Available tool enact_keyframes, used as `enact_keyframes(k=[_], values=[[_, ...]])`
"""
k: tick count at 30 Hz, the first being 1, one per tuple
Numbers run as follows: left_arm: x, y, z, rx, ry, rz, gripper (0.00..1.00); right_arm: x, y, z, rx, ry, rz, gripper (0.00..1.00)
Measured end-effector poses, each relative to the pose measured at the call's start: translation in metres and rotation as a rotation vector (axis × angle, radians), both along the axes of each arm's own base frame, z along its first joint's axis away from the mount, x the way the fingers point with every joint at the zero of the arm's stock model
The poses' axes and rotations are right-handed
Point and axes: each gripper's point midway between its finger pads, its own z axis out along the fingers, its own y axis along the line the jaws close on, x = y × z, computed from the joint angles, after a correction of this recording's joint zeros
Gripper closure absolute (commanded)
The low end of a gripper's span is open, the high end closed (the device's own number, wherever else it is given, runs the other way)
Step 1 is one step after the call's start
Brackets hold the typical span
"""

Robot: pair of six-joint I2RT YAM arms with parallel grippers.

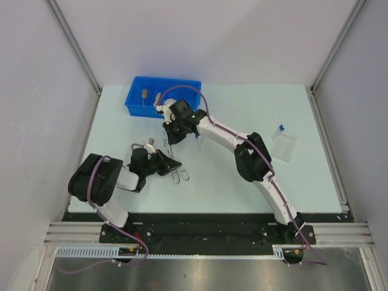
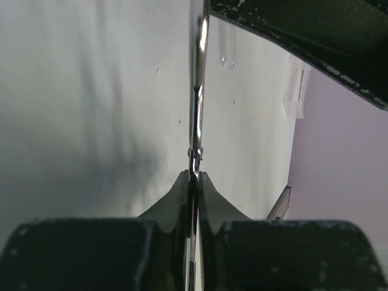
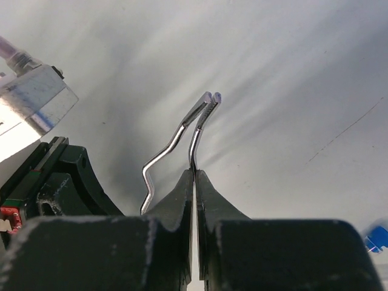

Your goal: Organize the chemistry lab equipment

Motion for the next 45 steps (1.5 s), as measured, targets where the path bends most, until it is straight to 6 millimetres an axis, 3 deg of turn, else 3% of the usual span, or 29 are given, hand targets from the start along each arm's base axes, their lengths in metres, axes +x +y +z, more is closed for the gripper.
enact_keyframes(k=[3,4,6,7,9,16,18,21,25,30,34,40,45], values=[[-0.006,0.002,0.004,0.017,-0.006,-0.011,0.97,-0.003,-0.002,0.004,0.001,-0.005,0.013,0.93],[-0.007,0.002,0.007,0.025,-0.011,-0.016,0.97,-0.004,-0.002,0.008,0.004,-0.012,0.022,0.82],[-0.009,0.005,0.011,0.049,-0.021,-0.019,0.99,-0.008,-0.004,0.021,0.01,-0.031,0.047,0.7],[-0.011,0.006,0.014,0.061,-0.029,-0.023,0.99,-0.009,-0.004,0.028,0.017,-0.04,0.054,0.59],[-0.013,0.009,0.02,0.097,-0.043,-0.035,0.99,-0.01,-0.005,0.048,0.036,-0.078,0.082,0.47],[0.009,0.014,0.059,0.244,-0.106,-0.102,0.99,-0.021,-0.027,0.126,0.092,-0.218,0.175,0.4],[0.02,0.014,0.072,0.291,-0.125,-0.132,0.99,-0.027,-0.04,0.147,0.113,-0.246,0.201,0.39],[0.046,0.014,0.092,0.375,-0.141,-0.187,0.99,-0.032,-0.077,0.172,0.14,-0.269,0.212,0.39],[0.082,0.014,0.105,0.468,-0.134,-0.251,0.98,-0.032,-0.148,0.19,0.179,-0.275,0.167,0.35],[0.124,0.012,0.104,0.547,-0.096,-0.306,0.98,-0.032,-0.235,0.191,0.236,-0.249,0.055,0.35],[0.16,0.009,0.107,0.582,-0.081,-0.322,0.98,-0.041,-0.277,0.18,0.3,-0.196,0.0,0.35],[0.214,0.0,0.119,0.584,-0.106,-0.309,0.98,-0.061,-0.293,0.153,0.373,-0.098,-0.008,0.35],[0.249,-0.007,0.125,0.575,-0.142,-0.287,0.98,-0.068,-0.294,0.15,0.41,-0.087,0.028,0.35]])
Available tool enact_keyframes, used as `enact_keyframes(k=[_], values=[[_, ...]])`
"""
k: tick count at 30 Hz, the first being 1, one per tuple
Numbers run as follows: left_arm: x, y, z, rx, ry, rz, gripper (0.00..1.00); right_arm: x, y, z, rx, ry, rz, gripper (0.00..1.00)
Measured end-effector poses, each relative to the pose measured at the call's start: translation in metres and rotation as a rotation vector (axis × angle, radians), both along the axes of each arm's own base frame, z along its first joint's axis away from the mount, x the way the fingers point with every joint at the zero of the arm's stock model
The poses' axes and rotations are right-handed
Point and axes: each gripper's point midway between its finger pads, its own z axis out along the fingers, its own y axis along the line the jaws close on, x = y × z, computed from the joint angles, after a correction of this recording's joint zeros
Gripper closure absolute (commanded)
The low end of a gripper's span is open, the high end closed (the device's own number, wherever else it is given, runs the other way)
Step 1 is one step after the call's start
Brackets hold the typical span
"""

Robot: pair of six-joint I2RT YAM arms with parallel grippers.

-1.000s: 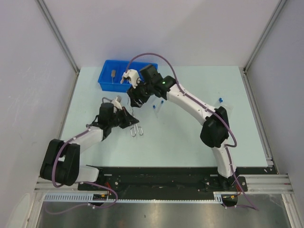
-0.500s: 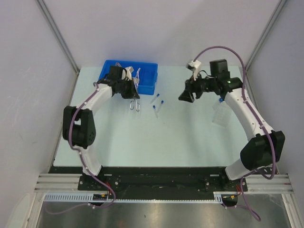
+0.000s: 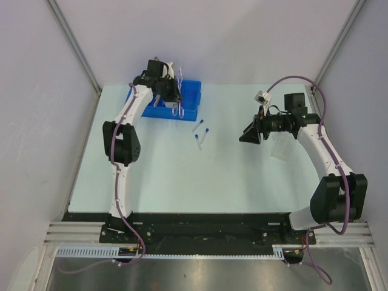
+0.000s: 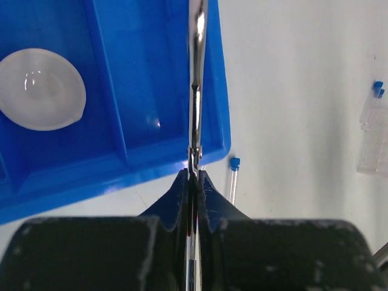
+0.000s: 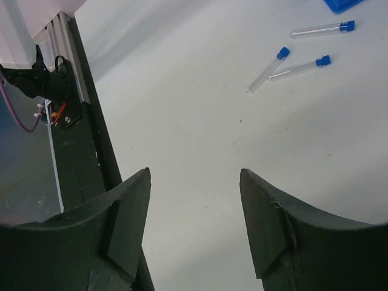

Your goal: Organize the chemistry lab equipment

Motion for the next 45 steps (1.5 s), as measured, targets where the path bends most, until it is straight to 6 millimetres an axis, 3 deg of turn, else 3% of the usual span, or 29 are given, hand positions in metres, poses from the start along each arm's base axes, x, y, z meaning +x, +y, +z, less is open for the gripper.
enact_keyframes(k=[13,24,45], values=[[0.016,-0.007,-0.041,-0.037,0.08,0.046,0.93,-0.004,-0.011,0.001,0.044,-0.016,0.021,0.35],[0.024,-0.015,-0.05,-0.086,0.104,0.066,0.91,-0.005,-0.011,0.001,0.047,-0.014,0.024,0.35],[0.027,-0.024,-0.054,-0.123,0.117,0.077,0.76,-0.006,-0.012,0.003,0.056,-0.015,0.026,0.34]])
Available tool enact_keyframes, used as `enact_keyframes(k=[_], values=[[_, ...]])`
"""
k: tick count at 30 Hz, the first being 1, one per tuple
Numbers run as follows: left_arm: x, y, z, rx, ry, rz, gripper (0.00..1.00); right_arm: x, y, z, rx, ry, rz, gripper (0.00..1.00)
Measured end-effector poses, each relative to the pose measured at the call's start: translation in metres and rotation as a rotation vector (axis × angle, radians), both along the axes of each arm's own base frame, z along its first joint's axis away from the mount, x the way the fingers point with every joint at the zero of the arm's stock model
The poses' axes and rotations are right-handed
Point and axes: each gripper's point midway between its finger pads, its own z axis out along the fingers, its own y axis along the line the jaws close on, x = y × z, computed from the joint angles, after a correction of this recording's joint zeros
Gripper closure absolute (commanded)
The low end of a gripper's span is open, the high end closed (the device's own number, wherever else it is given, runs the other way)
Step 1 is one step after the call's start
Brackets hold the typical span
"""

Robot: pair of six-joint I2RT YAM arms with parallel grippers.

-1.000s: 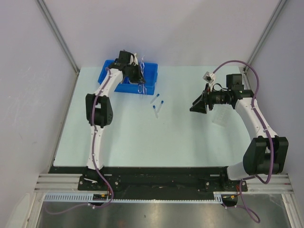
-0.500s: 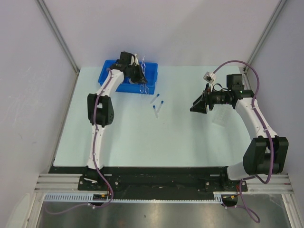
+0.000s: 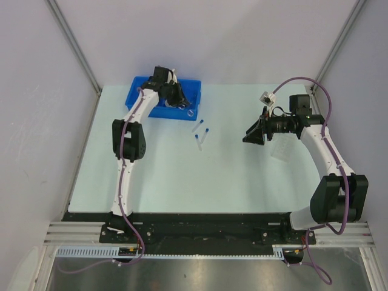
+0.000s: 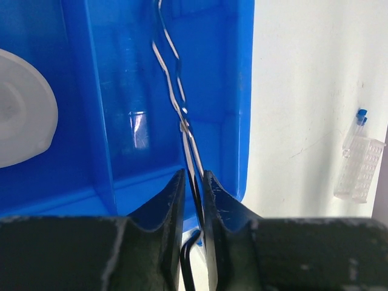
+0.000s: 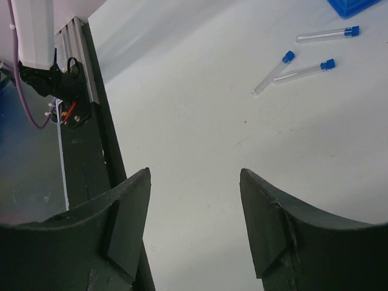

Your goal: Organize the chemistry lab equipment

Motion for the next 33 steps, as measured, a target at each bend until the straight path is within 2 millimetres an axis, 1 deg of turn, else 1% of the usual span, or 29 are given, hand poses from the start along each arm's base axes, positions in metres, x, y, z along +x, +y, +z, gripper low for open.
enact_keyframes(k=[3,7,8,9,11,12,14,15,17,18,20,21,23,25,28,29,30,33], values=[[0.002,0.0,0.003,-0.003,-0.011,0.001,0.67,0.0,0.0,0.0,0.002,0.0,0.002,0.34],[0.005,-0.001,0.006,-0.008,-0.02,0.007,0.58,0.0,0.0,0.0,0.001,-0.001,0.002,0.34],[0.005,0.0,0.006,-0.01,-0.02,0.011,0.57,0.0,0.0,0.0,0.0,-0.002,0.002,0.34],[0.006,0.001,0.006,-0.011,-0.02,0.019,0.52,-0.001,-0.001,0.0,-0.001,-0.003,0.003,0.34],[0.008,0.003,0.007,-0.011,-0.022,0.03,0.48,0.0,-0.001,-0.001,-0.003,-0.009,0.003,0.35],[0.009,0.005,0.008,-0.01,-0.023,0.035,0.43,0.0,-0.002,-0.001,-0.003,-0.01,0.003,0.34],[0.012,0.011,0.013,0.0,-0.035,0.056,0.37,0.0,-0.002,-0.001,-0.007,-0.015,0.005,0.34],[0.014,0.015,0.019,0.007,-0.048,0.068,0.31,-0.001,-0.003,-0.002,-0.009,-0.018,0.007,0.34],[0.016,0.024,0.036,0.02,-0.082,0.096,0.27,-0.002,-0.004,-0.003,-0.015,-0.026,0.013,0.34],[0.015,0.028,0.044,0.026,-0.097,0.103,0.22,-0.002,-0.005,-0.005,-0.02,-0.03,0.015,0.34],[0.013,0.036,0.07,0.039,-0.147,0.127,0.19,-0.002,-0.01,-0.006,-0.026,-0.041,0.012,0.33],[0.011,0.04,0.086,0.047,-0.179,0.137,0.15,-0.001,-0.014,-0.007,-0.03,-0.047,0.006,0.33],[0.006,0.049,0.117,0.058,-0.245,0.155,0.13,0.001,-0.024,-0.008,-0.031,-0.058,-0.01,0.32],[-0.007,0.058,0.152,0.072,-0.327,0.178,0.08,0.002,-0.036,-0.008,-0.025,-0.07,-0.03,0.31],[-0.035,0.071,0.189,0.082,-0.419,0.21,0.0,0.006,-0.053,-0.009,-0.027,-0.076,-0.072,0.31],[-0.045,0.075,0.196,0.084,-0.441,0.22,0.0,0.007,-0.057,-0.009,-0.028,-0.076,-0.084,0.3],[-0.06,0.081,0.203,0.084,-0.466,0.234,0.0,0.009,-0.061,-0.01,-0.034,-0.074,-0.1,0.3],[-0.103,0.098,0.213,0.074,-0.524,0.267,0.0,0.014,-0.071,-0.013,-0.069,-0.059,-0.15,0.3]])
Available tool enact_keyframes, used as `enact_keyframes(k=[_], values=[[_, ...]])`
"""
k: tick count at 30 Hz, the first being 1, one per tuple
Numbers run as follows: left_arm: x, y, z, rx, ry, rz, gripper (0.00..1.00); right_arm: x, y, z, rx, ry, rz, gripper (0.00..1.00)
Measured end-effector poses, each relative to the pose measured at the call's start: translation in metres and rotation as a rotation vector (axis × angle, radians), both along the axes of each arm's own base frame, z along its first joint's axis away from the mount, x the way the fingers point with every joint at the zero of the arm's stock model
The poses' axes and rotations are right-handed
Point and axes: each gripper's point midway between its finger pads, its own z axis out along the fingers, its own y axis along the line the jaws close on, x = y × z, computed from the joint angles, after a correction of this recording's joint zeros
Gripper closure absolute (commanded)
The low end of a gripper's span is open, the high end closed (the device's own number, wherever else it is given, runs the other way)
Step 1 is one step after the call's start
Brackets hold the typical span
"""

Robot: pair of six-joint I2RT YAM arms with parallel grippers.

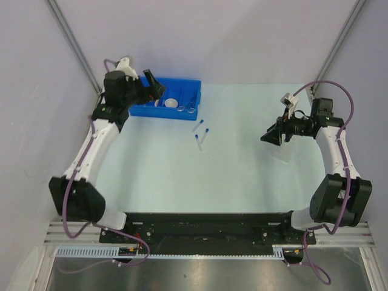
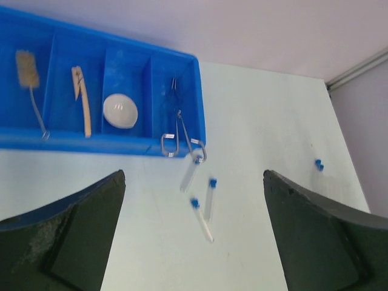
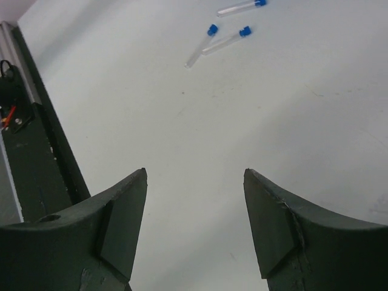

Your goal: Organize the chemistry lab equipment

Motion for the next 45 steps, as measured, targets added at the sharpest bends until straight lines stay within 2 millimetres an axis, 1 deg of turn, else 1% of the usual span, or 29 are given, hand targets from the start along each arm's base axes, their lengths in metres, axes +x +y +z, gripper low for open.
enact_keyframes(k=[3,5,7,9,11,12,14,18,20,23,24,25,26,28,30,32,34,36,39,41,43,45], values=[[-0.038,0.02,0.0,-0.033,-0.058,0.031,0.0,0.003,-0.009,-0.001,-0.055,0.011,-0.067,0.3],[-0.054,0.034,-0.009,-0.067,-0.072,0.057,0.0,0.002,-0.015,0.004,-0.087,0.005,-0.111,0.29],[-0.069,0.052,-0.03,-0.108,-0.046,0.09,0.0,0.001,-0.021,0.01,-0.122,-0.007,-0.162,0.29],[-0.079,0.065,-0.054,-0.152,-0.002,0.114,0.0,0.0,-0.027,0.016,-0.149,-0.015,-0.21,0.28],[-0.09,0.071,-0.085,-0.196,0.064,0.126,0.0,-0.001,-0.032,0.019,-0.169,-0.01,-0.254,0.28],[-0.095,0.07,-0.097,-0.211,0.091,0.122,0.0,-0.001,-0.034,0.019,-0.176,-0.008,-0.27,0.28],[-0.112,0.061,-0.125,-0.249,0.157,0.087,0.0,0.001,-0.039,0.017,-0.192,0.009,-0.308,0.28],[-0.141,0.042,-0.162,-0.302,0.247,0.021,0.0,0.002,-0.044,0.014,-0.207,0.04,-0.355,0.28],[-0.149,0.031,-0.17,-0.311,0.273,-0.008,0.0,0.003,-0.045,0.012,-0.209,0.054,-0.37,0.28],[-0.161,-0.004,-0.178,-0.295,0.309,-0.085,0.0,0.004,-0.043,0.007,-0.214,0.08,-0.371,0.27],[-0.16,-0.008,-0.181,-0.281,0.313,-0.072,0.0,0.005,-0.04,0.004,-0.216,0.093,-0.367,0.27],[-0.17,-0.031,-0.186,-0.26,0.341,-0.129,0.0,0.005,-0.038,0.001,-0.216,0.105,-0.362,0.27],[-0.173,-0.041,-0.191,-0.241,0.366,-0.139,0.0,0.005,-0.036,-0.002,-0.218,0.114,-0.356,0.26],[-0.172,-0.057,-0.202,-0.184,0.419,-0.122,0.0,0.006,-0.032,-0.006,-0.221,0.129,-0.347,0.26],[-0.165,-0.07,-0.21,-0.115,0.462,-0.082,0.0,0.006,-0.03,-0.007,-0.224,0.134,-0.342,0.26],[-0.153,-0.08,-0.214,-0.043,0.491,-0.026,0.01,0.006,-0.03,-0.007,-0.224,0.135,-0.343,0.26],[-0.137,-0.096,-0.212,0.048,0.519,0.038,0.01,0.006,-0.03,-0.007,-0.221,0.138,-0.345,0.26],[-0.125,-0.108,-0.213,0.108,0.53,0.079,0.02,0.006,-0.03,-0.008,-0.219,0.142,-0.346,0.26],[-0.107,-0.128,-0.221,0.212,0.555,0.117,0.06,0.006,-0.03,-0.008,-0.218,0.146,-0.346,0.26],[-0.104,-0.137,-0.235,0.271,0.58,0.122,0.14,0.006,-0.03,-0.008,-0.217,0.146,-0.347,0.26],[-0.108,-0.139,-0.252,0.331,0.617,0.123,0.21,0.006,-0.03,-0.008,-0.213,0.149,-0.347,0.25],[-0.112,-0.138,-0.266,0.384,0.65,0.122,0.24,0.005,-0.029,-0.01,-0.21,0.154,-0.345,0.25]])
